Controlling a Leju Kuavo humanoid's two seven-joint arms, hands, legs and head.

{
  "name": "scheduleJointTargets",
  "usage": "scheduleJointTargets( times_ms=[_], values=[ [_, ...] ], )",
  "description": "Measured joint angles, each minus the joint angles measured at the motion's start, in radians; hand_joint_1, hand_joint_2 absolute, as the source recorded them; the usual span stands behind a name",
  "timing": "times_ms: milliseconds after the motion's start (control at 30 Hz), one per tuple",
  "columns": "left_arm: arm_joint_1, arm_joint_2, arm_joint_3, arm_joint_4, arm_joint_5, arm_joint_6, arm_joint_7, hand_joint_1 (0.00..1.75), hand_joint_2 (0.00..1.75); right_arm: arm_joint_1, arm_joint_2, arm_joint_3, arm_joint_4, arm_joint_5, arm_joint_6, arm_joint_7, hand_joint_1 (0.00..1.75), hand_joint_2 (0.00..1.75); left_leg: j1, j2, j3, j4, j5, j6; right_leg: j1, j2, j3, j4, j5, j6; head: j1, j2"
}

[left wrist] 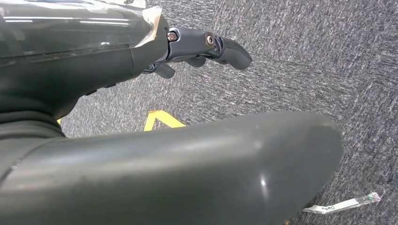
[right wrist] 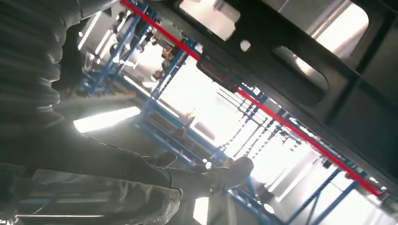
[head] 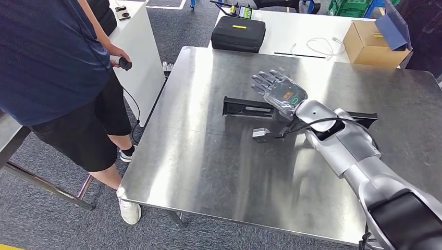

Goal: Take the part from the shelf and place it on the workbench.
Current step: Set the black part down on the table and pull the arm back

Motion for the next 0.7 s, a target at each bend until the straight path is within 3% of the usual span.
scheduleJointTargets(
  times_ms=[367, 600, 700],
  values=[
    [0.000, 0.000, 0.013, 0.000, -0.004, -0.006, -0.005, 0.00, 0.00, -0.243, -0.003, 0.286, -0.092, -0.112, 0.159, -0.012, 0.00, 1.75, 0.000, 0.000, 0.000, 0.000, 0.000, 0.000, 0.000, 0.000, 0.000, 0.000, 0.000, 0.000, 0.000, 0.000],
    [0.000, -0.002, 0.014, 0.000, -0.004, -0.011, -0.012, 0.00, 0.00, -0.289, -0.007, 0.330, -0.149, -0.211, 0.104, 0.033, 0.00, 1.75, 0.000, 0.000, 0.000, 0.000, 0.000, 0.000, 0.000, 0.000, 0.000, 0.000, 0.000, 0.000, 0.000, 0.000],
    [0.000, -0.002, 0.014, 0.000, -0.004, -0.015, -0.012, 0.00, 0.00, -0.261, -0.010, 0.301, -0.167, -0.356, 0.063, 0.007, 0.00, 1.75, 0.000, 0.000, 0.001, 0.000, 0.000, 0.000, 0.000, 0.000, 0.001, 0.000, 0.000, 0.000, 0.000, 0.000]
  ],
)
